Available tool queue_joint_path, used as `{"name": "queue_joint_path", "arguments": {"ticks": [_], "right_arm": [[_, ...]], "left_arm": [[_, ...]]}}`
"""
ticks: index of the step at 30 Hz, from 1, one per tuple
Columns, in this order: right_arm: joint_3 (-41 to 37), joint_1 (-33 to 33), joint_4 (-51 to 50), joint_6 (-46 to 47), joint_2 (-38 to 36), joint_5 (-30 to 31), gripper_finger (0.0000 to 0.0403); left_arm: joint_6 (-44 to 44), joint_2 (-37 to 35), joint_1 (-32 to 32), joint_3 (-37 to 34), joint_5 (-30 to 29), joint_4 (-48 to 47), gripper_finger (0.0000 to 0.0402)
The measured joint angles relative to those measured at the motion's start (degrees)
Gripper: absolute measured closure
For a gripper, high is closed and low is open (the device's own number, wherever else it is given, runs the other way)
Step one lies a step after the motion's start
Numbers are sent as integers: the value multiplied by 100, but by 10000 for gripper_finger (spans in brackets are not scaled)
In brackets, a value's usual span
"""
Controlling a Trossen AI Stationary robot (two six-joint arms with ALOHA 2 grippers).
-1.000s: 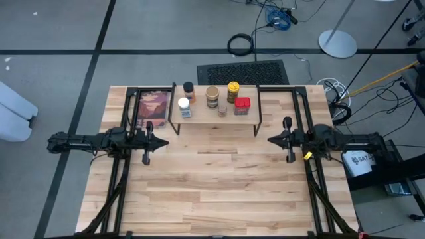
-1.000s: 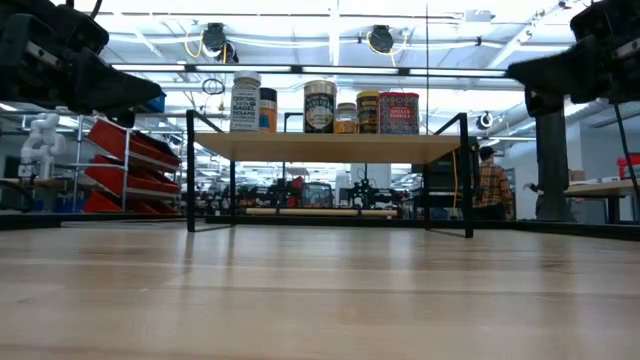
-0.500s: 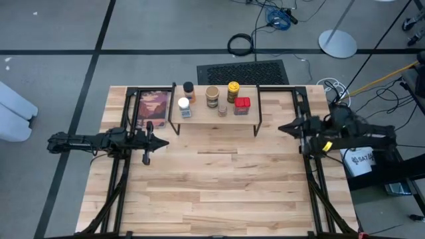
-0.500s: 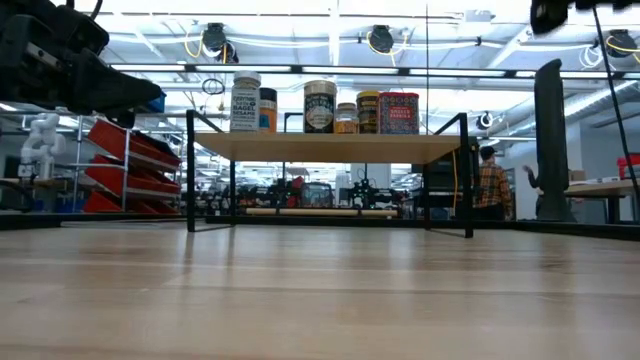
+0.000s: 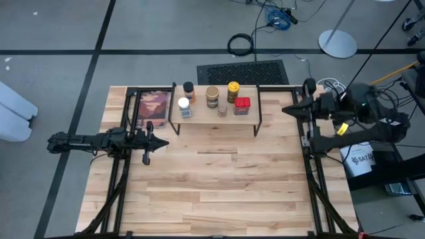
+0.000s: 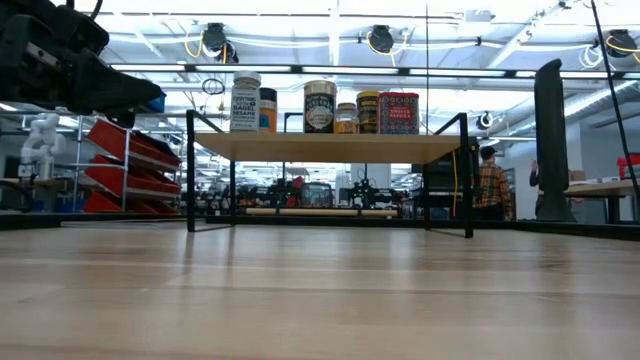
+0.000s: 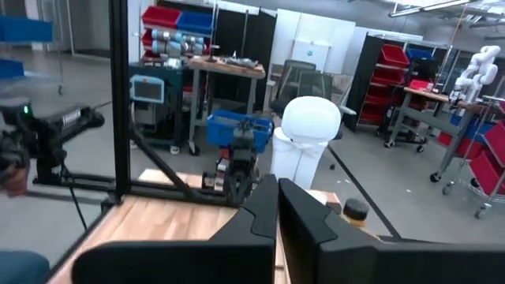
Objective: Shelf spices
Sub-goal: Remove the red seasoning can from the shelf
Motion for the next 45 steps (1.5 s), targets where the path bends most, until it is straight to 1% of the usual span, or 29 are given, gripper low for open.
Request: {"name": "queue_joint_path", "arguments": {"ticks": [5,15,18,24,26,30,35,39,42,45], "right_arm": [[115,1,-12,66,277,-5,403],[-436,12,70,682,444,-37,403],[-567,12,266,570,448,-39,403],[-564,12,505,336,453,-46,403],[-564,12,506,336,455,-47,403],[-564,12,478,354,453,-55,403],[-564,12,417,424,455,-57,403],[-564,12,411,532,458,-61,403],[-564,30,376,590,458,-61,403],[-564,116,332,554,460,-59,403]], "left_arm": [[2,1,-1,0,-2,44,395],[-8,0,-1,0,-2,45,395],[-9,0,-2,0,-2,44,395],[-109,2,-1,0,-3,48,395],[-269,2,0,0,-5,49,395],[-304,36,-6,153,-22,29,395],[-272,295,-6,744,-72,44,395],[171,693,-6,1448,-74,17,395],[413,1105,-6,2187,-62,-218,395],[500,1641,-8,3123,-30,-659,395]]}}
